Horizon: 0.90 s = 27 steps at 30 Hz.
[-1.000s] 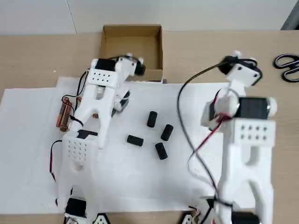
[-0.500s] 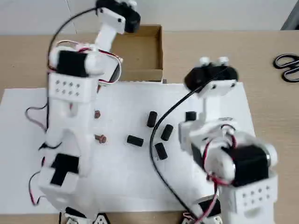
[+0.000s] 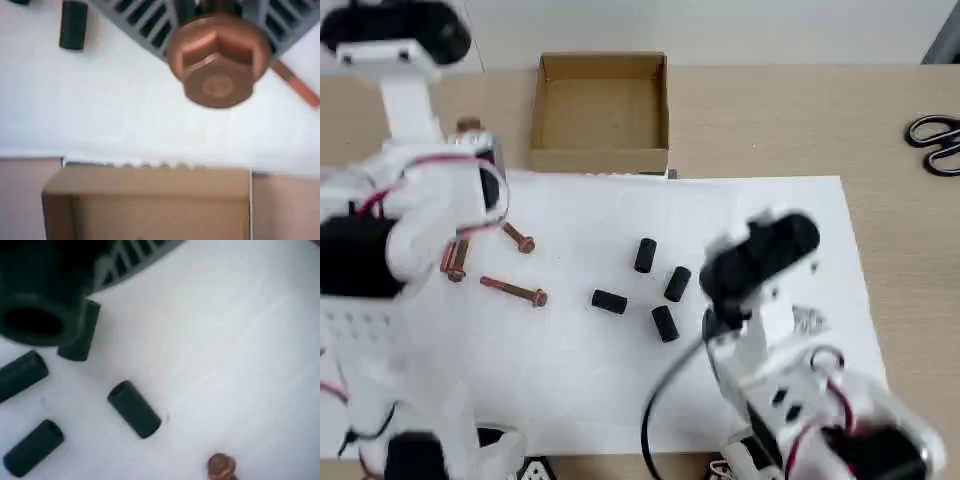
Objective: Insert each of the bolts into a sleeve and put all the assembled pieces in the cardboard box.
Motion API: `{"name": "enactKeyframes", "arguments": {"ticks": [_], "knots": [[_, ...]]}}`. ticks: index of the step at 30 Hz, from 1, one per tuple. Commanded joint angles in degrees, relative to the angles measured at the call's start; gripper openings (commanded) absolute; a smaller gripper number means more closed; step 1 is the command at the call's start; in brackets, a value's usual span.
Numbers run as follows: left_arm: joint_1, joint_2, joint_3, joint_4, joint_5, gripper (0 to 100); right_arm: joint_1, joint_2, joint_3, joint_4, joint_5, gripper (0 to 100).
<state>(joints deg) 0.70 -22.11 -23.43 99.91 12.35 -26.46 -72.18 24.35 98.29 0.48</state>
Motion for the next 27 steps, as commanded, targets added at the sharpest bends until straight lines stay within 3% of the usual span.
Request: {"name": "enactKeyframes", "arguments": {"ticks": [1, 10, 14, 20, 27], "knots": [[2.11, -12.31, 11.47, -0.88, 2.55, 0, -1.71, -6.99, 5.98, -5.49, 0.62, 0.4], [4.92, -39.74, 46.46, -26.02, 18.64, 0, -1.98, -19.38, 26.20, -20.44, 0.35, 0.4], [5.01, -47.82, 56.84, -33.23, 23.47, 0, -4.62, -21.32, 32.53, -26.15, 0.26, 0.4], [5.10, -55.21, 64.84, -35.96, 28.57, 0, -14.64, -21.85, 41.05, -35.74, -4.40, 0.4], [5.63, -61.45, 69.05, -35.96, 31.21, 0, -19.74, -21.49, 46.07, -43.56, -4.22, 0.4]]}}
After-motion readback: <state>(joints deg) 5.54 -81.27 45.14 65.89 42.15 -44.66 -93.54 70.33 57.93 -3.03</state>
